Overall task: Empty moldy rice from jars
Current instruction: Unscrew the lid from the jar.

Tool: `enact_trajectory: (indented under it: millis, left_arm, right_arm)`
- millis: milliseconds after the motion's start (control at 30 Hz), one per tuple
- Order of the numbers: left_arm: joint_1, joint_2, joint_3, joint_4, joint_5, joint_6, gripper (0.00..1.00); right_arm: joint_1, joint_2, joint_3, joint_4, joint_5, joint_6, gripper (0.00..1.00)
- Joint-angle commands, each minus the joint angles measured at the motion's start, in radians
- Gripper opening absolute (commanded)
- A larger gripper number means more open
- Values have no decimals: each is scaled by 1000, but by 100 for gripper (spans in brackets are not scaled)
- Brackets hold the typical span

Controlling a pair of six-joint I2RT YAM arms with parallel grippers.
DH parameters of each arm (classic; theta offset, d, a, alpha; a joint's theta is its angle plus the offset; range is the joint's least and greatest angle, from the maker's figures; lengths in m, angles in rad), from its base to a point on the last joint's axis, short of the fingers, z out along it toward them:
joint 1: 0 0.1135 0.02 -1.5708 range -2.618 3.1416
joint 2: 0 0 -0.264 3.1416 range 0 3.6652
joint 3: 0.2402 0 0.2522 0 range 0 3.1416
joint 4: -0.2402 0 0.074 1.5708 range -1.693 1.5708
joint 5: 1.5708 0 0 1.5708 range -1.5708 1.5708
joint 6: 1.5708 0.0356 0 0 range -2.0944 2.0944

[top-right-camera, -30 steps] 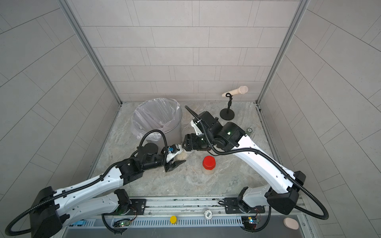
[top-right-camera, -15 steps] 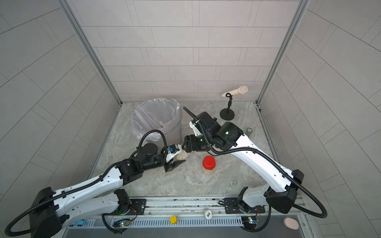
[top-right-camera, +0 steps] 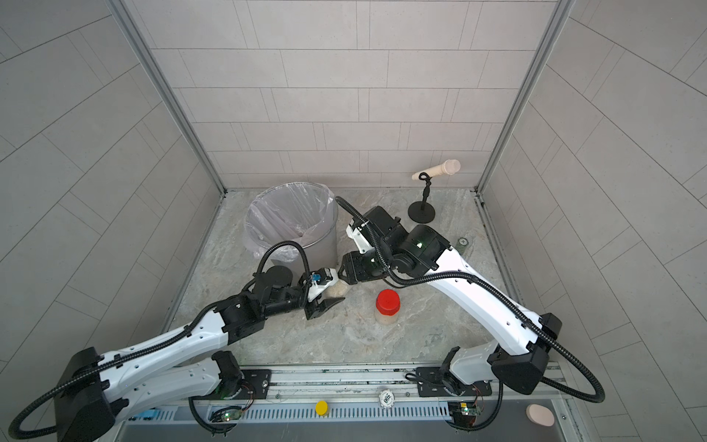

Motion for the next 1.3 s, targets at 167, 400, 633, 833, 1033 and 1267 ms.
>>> enact_trajectory:
  millis: [167,400,633,833,1033,1267]
  left_arm:
    - [9,-24,-35,4,80,2,18]
    - [10,-49,-73,19,86,-19,15]
    - [12,-80,-87,24,81,-34,15]
    - [12,-68,-85,48,102,-51,15]
    - [12,-57,-70,48,110,-57,15]
    - [12,-68,-66,48,97,-59,16]
  right_arm:
    - [-49,-36,-71,24,-174,-579,24]
    - [-148,23,-27,-95,-282,-930,20]
    - [-157,113,57,-209,-313,-1205,17]
    - [-145,144,113,-225,-258,-1294,28]
    - [-143,110,67,-159,-287,-1367,42]
    - [-144,63,11,-87,-308,-1386,58]
